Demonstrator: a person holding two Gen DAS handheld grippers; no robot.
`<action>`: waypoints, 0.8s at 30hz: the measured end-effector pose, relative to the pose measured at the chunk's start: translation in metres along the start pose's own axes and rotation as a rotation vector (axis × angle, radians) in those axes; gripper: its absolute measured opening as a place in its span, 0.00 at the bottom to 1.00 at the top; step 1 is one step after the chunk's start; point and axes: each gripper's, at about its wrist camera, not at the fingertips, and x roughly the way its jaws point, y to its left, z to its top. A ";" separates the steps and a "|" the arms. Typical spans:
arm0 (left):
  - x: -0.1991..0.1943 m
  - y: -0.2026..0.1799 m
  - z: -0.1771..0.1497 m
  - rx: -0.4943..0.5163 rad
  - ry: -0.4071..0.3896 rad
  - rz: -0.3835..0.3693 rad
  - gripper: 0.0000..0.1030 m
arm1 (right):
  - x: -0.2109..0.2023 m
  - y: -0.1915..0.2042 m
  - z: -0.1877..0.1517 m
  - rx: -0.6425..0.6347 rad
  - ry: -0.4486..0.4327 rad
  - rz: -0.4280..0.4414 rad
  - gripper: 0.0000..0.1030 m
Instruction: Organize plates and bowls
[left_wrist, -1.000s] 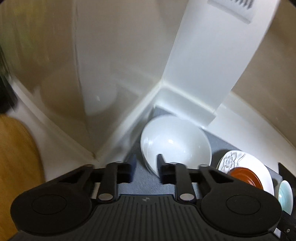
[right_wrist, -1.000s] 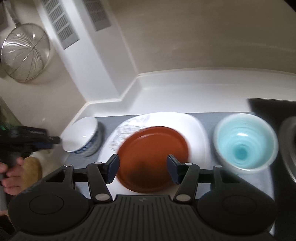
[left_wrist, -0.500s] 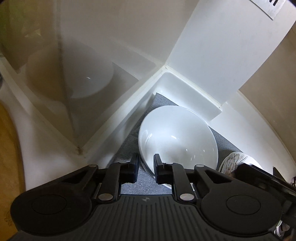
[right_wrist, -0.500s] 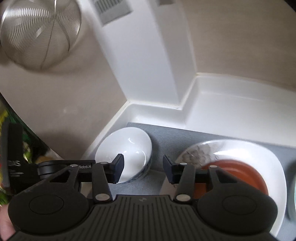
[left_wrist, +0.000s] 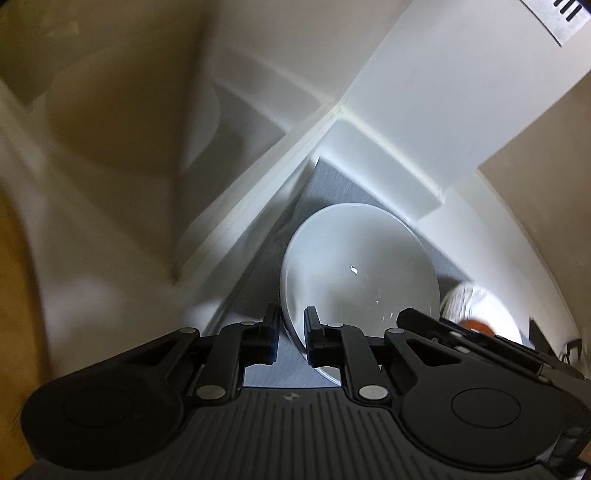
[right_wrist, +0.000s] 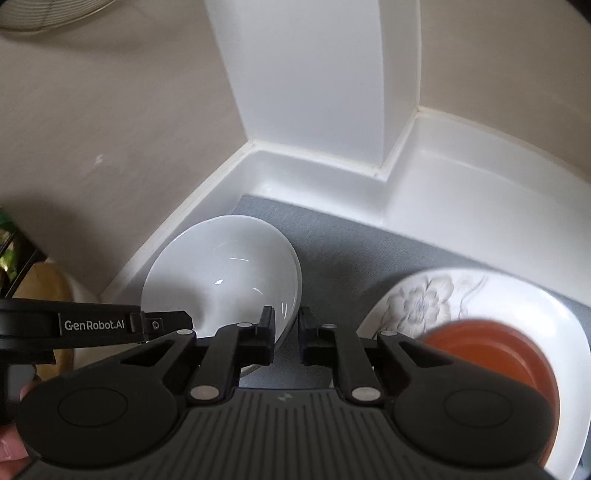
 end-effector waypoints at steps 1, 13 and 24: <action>-0.004 0.002 -0.005 0.006 0.019 0.002 0.14 | -0.005 0.000 -0.004 0.010 0.009 0.019 0.13; -0.013 -0.007 -0.026 0.092 0.001 0.066 0.13 | -0.018 0.008 -0.035 -0.002 0.022 0.031 0.15; -0.010 -0.008 -0.023 0.099 0.025 0.089 0.11 | -0.022 0.006 -0.034 0.033 0.020 0.051 0.15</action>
